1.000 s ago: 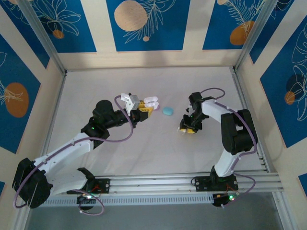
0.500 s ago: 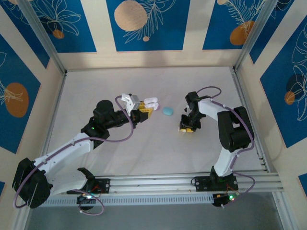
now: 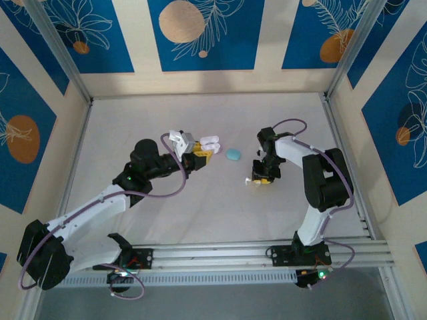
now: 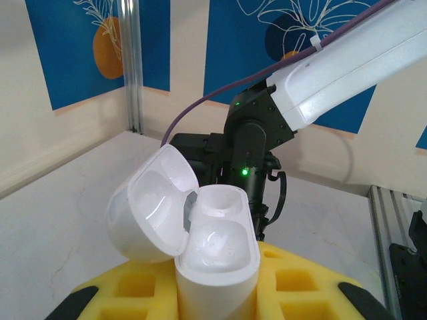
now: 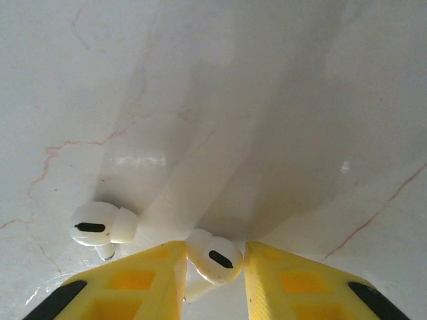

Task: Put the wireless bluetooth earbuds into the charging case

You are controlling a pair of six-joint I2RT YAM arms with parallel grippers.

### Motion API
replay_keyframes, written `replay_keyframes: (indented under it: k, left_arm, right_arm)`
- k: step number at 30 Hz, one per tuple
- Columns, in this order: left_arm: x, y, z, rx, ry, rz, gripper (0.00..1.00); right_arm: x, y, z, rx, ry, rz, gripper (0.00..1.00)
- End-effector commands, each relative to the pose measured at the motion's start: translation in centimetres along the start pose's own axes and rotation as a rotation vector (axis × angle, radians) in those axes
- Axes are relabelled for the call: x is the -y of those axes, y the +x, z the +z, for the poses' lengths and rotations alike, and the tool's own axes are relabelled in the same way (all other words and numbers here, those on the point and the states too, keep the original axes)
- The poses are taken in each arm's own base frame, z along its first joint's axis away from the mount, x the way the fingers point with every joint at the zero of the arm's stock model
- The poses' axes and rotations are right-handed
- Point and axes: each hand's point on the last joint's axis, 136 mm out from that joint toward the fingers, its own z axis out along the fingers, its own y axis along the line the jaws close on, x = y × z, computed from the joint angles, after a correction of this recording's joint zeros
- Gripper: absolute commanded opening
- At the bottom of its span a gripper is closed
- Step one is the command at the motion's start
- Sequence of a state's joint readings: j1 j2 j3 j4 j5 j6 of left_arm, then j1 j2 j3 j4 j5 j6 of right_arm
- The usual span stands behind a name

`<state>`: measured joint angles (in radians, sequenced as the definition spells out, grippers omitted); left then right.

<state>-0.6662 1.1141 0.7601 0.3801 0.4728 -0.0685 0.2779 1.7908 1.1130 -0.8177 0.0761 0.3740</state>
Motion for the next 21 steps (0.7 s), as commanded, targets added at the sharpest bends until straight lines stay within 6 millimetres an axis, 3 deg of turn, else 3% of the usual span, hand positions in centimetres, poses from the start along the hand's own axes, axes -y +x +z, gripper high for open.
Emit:
replay_keyframes:
  k: [1, 11, 21]
  left_arm:
    - [0.44, -1.30, -0.22, 0.034, 0.004, 0.027, 0.23]
    - [0.43, -1.54, -0.34, 0.039, -0.001, 0.029, 0.23]
    - [0.45, -1.33, -0.43, 0.035, -0.002, 0.031, 0.23]
  right_arm:
    - [0.41, 0.48, -0.40, -0.017, 0.036, -0.032, 0.30]
    - [-0.03, 0.03, -0.38, -0.016, 0.039, 0.017, 0.40]
    - [0.23, 0.18, 0.25, -0.055, 0.093, 0.101, 0.40]
